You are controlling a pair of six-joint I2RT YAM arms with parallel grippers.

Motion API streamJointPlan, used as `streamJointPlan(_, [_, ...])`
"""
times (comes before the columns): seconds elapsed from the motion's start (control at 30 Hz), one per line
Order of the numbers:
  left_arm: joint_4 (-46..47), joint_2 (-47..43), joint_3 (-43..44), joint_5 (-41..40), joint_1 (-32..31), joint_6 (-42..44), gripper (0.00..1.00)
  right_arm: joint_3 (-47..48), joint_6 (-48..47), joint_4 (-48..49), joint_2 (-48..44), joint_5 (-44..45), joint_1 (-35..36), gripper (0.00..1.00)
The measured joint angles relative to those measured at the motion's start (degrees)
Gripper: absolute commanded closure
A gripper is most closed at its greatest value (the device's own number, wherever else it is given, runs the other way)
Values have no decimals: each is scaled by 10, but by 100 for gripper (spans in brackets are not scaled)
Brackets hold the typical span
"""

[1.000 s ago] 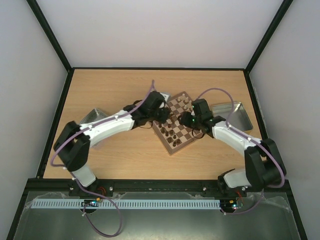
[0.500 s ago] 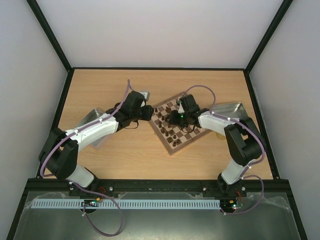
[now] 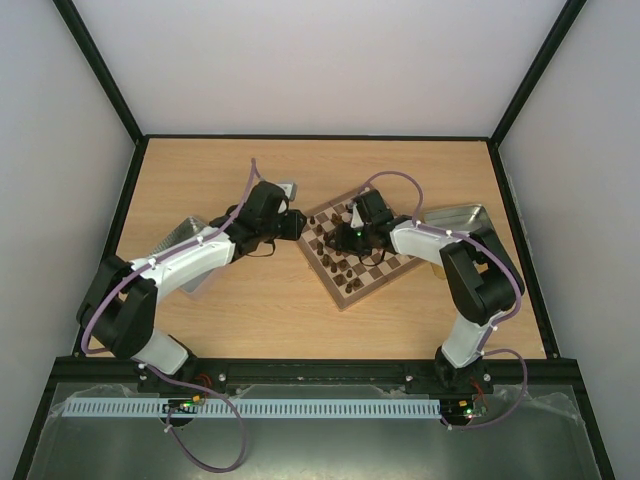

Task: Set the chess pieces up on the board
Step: Pick up the chess piece from the chessboard.

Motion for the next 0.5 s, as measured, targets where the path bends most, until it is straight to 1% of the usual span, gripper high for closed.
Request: streamJointPlan(0.5, [0, 0, -2, 11, 2, -3, 67, 0, -17, -15, -2, -21, 2, 58])
